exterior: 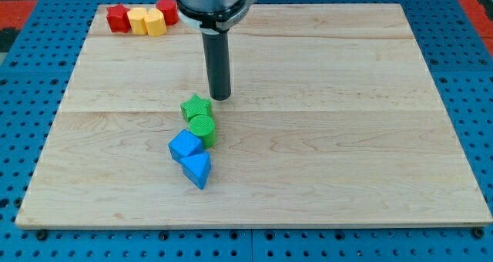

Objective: Place your hand vertically below the red star

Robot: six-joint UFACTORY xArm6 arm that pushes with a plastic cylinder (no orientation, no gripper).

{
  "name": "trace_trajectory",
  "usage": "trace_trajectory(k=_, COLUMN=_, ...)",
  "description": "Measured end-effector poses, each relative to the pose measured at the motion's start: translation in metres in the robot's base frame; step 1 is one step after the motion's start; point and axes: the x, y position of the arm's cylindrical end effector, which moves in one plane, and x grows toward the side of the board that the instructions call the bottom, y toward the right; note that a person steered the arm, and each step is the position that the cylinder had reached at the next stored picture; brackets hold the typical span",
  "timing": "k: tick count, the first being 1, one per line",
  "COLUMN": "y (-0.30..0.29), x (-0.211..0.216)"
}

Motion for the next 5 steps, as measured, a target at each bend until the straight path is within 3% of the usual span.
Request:
trace_trajectory(k=3, y=0.001, x=0.001)
trace_trajectory(k=5, y=-0.02, x=-0.023)
